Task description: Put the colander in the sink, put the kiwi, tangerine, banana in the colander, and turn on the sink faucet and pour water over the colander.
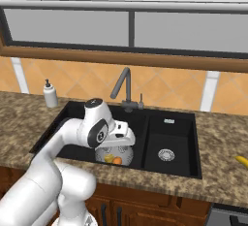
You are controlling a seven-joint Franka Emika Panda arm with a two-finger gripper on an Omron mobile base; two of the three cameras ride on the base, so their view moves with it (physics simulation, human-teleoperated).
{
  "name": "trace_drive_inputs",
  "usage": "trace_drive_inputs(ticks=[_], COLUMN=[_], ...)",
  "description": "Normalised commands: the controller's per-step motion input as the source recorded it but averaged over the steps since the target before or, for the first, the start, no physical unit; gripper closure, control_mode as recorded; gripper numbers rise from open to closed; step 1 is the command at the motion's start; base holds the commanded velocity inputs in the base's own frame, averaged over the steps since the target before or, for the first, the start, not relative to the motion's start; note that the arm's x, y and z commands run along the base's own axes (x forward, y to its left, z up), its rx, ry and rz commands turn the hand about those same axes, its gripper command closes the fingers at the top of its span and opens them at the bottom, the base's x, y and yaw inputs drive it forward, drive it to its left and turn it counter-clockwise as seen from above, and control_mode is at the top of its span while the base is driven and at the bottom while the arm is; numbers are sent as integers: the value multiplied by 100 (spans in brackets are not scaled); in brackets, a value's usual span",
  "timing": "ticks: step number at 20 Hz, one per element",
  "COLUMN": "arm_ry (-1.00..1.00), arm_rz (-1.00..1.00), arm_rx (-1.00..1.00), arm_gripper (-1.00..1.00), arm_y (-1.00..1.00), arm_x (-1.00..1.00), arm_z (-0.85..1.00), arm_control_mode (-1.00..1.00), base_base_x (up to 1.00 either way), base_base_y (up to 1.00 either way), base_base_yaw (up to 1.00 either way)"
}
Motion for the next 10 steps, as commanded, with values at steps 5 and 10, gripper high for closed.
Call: trace_drive_inputs(ticks=[5,10], arm_ry=[12,7], arm_rz=[-5,0], arm_rx=[-13,-13], arm_gripper=[-100,-100], arm_y=[-100,-100], arm_x=[-1,0], arm_z=[22,22], arm_control_mode=[-100,-100], base_base_x=[0,0], base_base_y=[0,0], base_base_yaw=[0,0])
